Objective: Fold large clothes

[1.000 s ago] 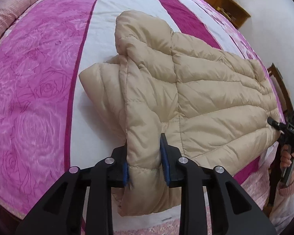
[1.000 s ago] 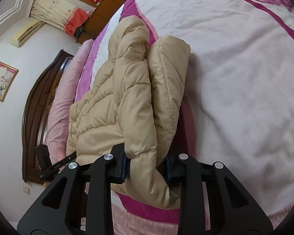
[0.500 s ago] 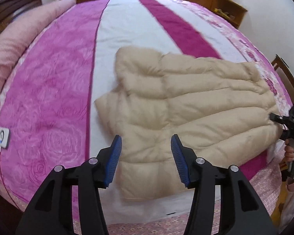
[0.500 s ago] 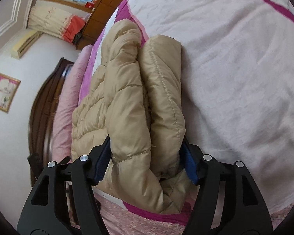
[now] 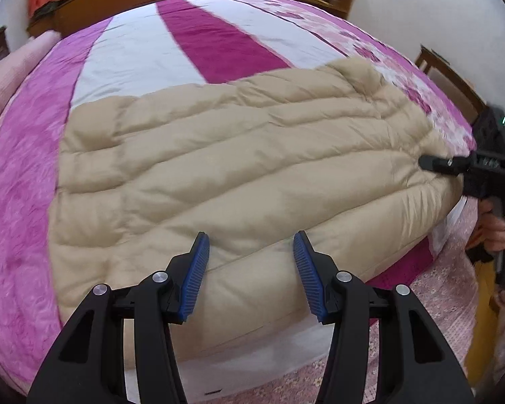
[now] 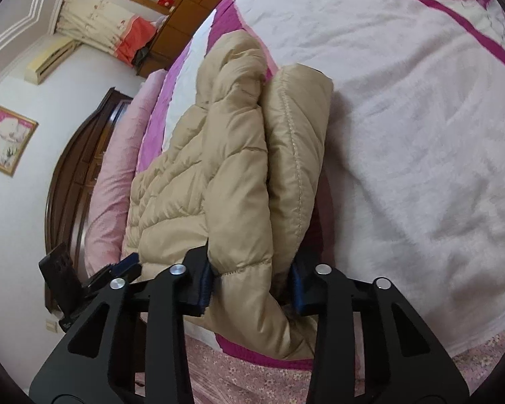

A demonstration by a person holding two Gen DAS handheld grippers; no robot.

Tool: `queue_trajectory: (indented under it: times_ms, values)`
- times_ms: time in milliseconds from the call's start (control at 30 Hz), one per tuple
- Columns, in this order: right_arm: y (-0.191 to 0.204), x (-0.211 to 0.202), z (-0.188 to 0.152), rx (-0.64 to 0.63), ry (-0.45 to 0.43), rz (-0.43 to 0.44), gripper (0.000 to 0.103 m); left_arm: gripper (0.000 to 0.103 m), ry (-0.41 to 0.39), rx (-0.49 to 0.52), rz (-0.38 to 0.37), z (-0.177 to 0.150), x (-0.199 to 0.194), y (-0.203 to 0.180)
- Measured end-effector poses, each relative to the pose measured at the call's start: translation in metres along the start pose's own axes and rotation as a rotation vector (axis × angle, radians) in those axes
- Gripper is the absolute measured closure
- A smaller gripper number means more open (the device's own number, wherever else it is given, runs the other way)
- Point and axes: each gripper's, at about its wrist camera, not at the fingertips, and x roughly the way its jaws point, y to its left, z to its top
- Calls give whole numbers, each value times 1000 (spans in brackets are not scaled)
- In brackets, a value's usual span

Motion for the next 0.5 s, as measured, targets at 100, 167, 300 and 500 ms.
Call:
queue_trajectory:
  times_ms: [100, 167, 300, 500]
  values:
    - [16, -7, -2, -34, -12, 3, 75, 52, 12, 37, 33, 0, 12, -5]
    - [27, -10, -5, -62, -18, 1, 77, 54, 27, 38, 26, -1, 18, -4]
    - [59, -16, -7, -134, -25, -2, 79, 56, 43, 50, 34, -4, 30, -5]
    - [117, -11, -9, -270, -14, -7, 80, 57, 49, 55, 37, -8, 39, -2]
